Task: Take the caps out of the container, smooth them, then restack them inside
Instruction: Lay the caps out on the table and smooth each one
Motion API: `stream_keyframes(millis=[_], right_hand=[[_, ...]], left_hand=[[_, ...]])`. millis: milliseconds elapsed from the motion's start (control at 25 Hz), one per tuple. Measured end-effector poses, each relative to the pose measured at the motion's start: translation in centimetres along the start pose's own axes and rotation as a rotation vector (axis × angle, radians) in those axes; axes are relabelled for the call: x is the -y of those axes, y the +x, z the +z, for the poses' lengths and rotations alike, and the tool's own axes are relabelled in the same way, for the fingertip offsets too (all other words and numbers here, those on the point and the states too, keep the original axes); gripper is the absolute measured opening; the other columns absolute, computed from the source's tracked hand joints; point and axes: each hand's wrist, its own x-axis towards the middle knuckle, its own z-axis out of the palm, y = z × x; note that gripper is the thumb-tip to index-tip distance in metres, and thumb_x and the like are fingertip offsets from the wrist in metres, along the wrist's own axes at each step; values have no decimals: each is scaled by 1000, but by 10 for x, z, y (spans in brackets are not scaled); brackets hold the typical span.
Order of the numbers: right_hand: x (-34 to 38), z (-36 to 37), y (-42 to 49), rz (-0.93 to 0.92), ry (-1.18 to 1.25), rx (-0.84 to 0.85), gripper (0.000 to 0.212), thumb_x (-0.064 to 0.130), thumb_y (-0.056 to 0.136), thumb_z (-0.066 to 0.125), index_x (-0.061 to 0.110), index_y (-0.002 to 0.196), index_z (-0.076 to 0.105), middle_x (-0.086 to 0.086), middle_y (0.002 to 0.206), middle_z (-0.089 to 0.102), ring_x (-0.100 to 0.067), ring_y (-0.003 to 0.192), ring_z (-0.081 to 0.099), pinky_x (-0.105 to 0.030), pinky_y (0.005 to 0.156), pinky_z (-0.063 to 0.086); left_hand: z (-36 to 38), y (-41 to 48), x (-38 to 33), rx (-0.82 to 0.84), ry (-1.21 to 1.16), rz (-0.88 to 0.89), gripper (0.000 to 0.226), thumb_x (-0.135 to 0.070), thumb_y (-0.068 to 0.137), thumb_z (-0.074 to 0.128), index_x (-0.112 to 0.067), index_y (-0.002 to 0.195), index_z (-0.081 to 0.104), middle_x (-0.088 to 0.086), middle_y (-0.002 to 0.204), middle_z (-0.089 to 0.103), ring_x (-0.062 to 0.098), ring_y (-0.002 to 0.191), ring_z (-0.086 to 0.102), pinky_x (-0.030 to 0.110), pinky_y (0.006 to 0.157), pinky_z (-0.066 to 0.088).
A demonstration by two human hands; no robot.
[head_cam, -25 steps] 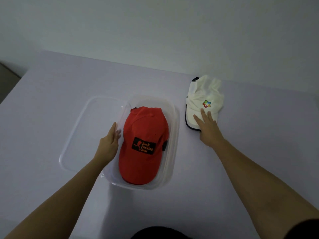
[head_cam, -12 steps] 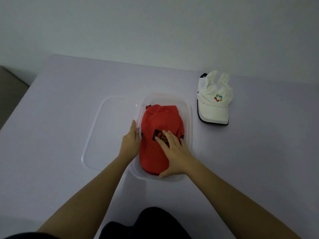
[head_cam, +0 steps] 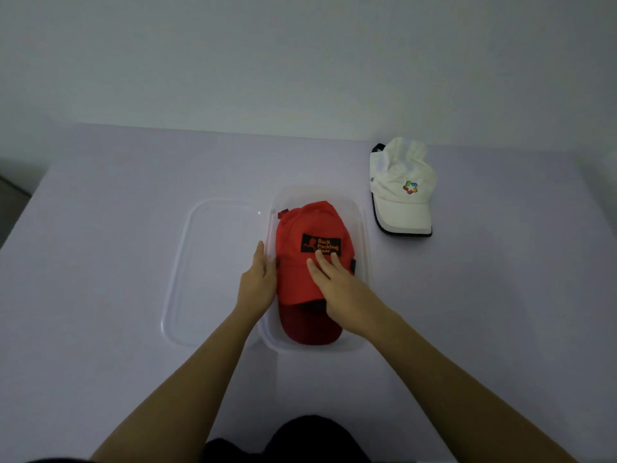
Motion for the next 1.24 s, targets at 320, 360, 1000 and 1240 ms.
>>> stream_keyframes(millis=[320, 360, 1000, 1240], right_hand=[[-15, -19, -45, -150, 7, -636, 69, -3, 75, 19, 11, 139, 39, -16, 147, 38, -41, 134, 34, -45, 84, 54], [-16, -23, -53, -173, -7, -689, 67, -4, 76, 20, 13, 138, 40, -16, 146, 40, -40, 133, 35, -45, 84, 56], [-278, 69, -243, 280, 193, -687, 92, 0, 88, 56, 38, 147, -3, 3, 159, -6, -23, 145, 8, -48, 110, 30], [-342, 91, -248, 316, 103, -500, 110, -16, 74, 62, 30, 148, -4, -4, 157, 2, -32, 140, 25, -40, 90, 50]], left_hand=[[-18, -40, -98, 1, -503, -139, 44, -39, 100, 26, -9, 105, 58, 11, 99, 63, 25, 93, 61, 39, 82, 49], [-16, -49, -117, 28, -639, -158, 44, -41, 99, 28, -12, 107, 60, 6, 92, 64, 19, 86, 62, 36, 77, 51], [303, -104, -156, 205, -473, -71, 34, -31, 97, 32, -10, 118, 51, 13, 111, 60, 28, 101, 54, 38, 86, 45], [366, -104, -152, 248, -295, 3, 63, -33, 96, 42, -20, 149, 10, 10, 151, 32, 26, 137, 34, 41, 113, 29]])
